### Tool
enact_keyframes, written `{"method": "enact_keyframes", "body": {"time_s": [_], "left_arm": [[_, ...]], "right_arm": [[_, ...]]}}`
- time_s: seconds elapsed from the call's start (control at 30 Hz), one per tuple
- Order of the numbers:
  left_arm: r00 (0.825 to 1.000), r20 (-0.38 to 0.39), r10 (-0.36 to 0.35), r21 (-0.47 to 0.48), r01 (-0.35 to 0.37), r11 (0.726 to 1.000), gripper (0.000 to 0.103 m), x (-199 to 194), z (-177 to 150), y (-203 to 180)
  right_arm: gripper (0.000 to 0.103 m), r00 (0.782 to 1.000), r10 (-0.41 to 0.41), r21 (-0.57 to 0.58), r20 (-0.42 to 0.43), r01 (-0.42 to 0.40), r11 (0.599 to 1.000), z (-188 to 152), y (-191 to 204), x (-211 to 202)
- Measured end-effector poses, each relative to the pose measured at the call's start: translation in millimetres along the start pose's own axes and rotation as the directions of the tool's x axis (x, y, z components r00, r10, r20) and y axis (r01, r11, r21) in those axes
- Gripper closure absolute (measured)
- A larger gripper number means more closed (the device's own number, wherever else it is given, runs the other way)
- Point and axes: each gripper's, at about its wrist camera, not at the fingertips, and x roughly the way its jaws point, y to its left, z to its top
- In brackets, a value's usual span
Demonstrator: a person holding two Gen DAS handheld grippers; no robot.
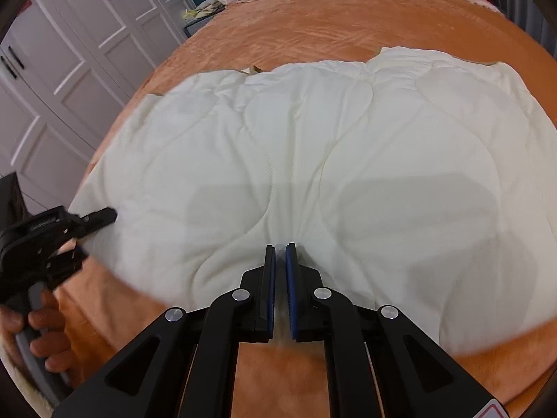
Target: Fold large clothes
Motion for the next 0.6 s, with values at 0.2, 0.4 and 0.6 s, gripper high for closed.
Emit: {"method": "enact_keyframes", "body": {"time_s": [0.2, 0.4, 0.6], "left_arm": [[0.995, 0.075, -0.066, 0.138, 0.055, 0.989, 0.088, -50, -7, -52], [0.987, 0.104, -0.119, 0.342, 0.077, 0.937, 0.089, -87, -37, -131], [0.984, 0.103, -0.144, 0.509, 0.072, 0.858, 0.089, -91, -66, -196]], "right_arm": [[0.098, 1.0, -0.005, -0.03, -0.028, 0.004, 1.0, -19, 0, -2], [0.101, 0.999, 0.023, -0.004, -0.026, -0.023, 1.0, -21, -8, 5], [0.101, 0.996, 0.093, 0.059, -0.005, -0.093, 0.994, -28, -24, -22]]}}
